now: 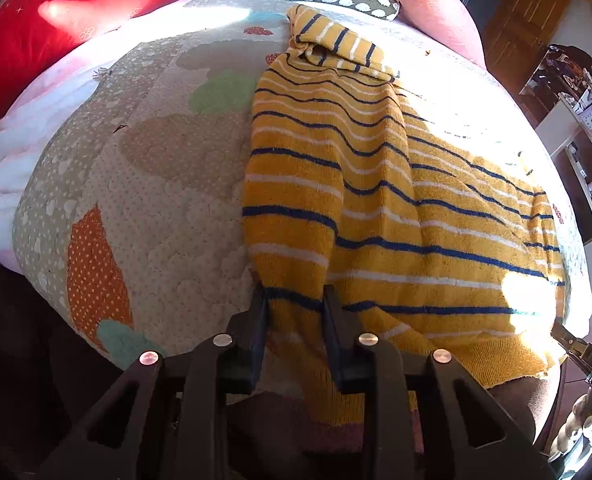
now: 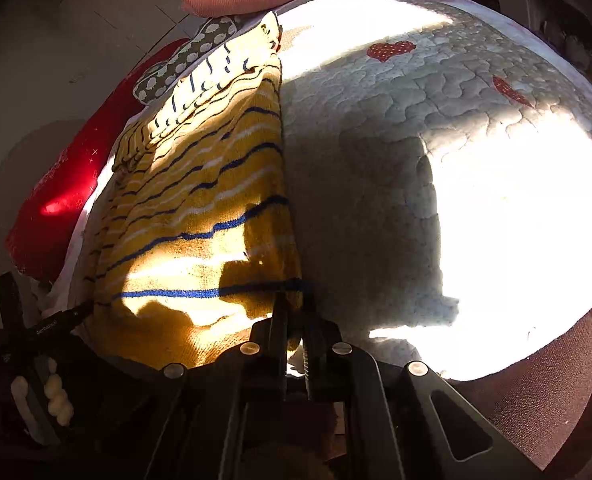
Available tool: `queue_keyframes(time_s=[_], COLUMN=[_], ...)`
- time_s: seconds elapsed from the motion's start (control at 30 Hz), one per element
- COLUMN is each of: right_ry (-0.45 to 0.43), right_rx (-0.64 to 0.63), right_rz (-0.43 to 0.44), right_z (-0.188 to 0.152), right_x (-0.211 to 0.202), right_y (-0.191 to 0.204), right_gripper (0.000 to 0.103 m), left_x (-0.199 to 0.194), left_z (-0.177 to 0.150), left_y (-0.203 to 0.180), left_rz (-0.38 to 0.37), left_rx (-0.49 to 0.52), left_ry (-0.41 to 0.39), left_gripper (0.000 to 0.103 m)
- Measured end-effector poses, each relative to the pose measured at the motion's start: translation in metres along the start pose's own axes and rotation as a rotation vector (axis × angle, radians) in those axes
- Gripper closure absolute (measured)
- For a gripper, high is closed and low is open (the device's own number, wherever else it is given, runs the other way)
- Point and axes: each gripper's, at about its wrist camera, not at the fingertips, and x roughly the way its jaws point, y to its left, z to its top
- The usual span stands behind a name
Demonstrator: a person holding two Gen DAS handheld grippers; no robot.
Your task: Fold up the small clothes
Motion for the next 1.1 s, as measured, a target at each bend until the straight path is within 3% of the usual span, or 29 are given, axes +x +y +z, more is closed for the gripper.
queue_keyframes(time_s=[0.1,0.23,0.33,0.4,0.5,0.63,0.73,0.8,0.87,0.97,1.1], right_ry=[-0.033,-0.101,-0.145,-0.160,-0.152,-0.090,-0.056,-0.049,-0.051,-0.060,-0.088], right_rx=[-0.005,-0.023,-0.010,-0.018,-0.022,-0.024,-0.037,-0.041,-0.028,-0.016,-0.047], right_rz=[0.007,-0.045,-0.060,-0.079,-0.104,-0.121,-0.136,-0.150,-0.157,-0.145,-0.150], right_z=[0.001,0.006,0.017,0.025,0.036,0.044,0.050,0.055,0.062,0.070,0.080], right_x=[-0.017,-0.048,-0.062,-0.064,-0.059,-0.039,-0.026,-0.021,-0.018,-0.018,-0.021], right_y=[-0.001,0.001,0.001,0.005,0.012,0.025,0.034,0.037,0.038,0.039,0.050], right_gripper=[0.092,0.090,0.081,0.081,0.081,0.081,0.081,0.081,0.081,0.081,0.081], left_x=[-0.016,-0.051,-0.091,-0.126,-0.183,-0.247,-0.282,-0.294,-0.300,-0.303,-0.299], left_z=[0.001,0.014,0.039,0.058,0.082,0.098,0.088,0.079,0.077,0.074,0.084], left_y=[0.005,-0.004,-0.031,-0.063,-0.118,-0.179,-0.213,-0.226,-0.230,-0.228,-0.211], left_rz=[-0.004,0.077,0.102,0.103,0.024,-0.123,-0.070,-0.021,-0.023,-0.011,-0.016], left_rx=[0.008,0.070,0.158,0.247,0.392,0.542,0.672,0.731,0.760,0.770,0.730], left_ry=[-0.019,-0.094,-0.169,-0.238,-0.302,-0.271,-0.393,-0.459,-0.471,-0.509,-0.503], left_gripper=[0.063,0.051,0.047,0.037,0.029,0.024,0.017,0.015,0.015,0.015,0.015])
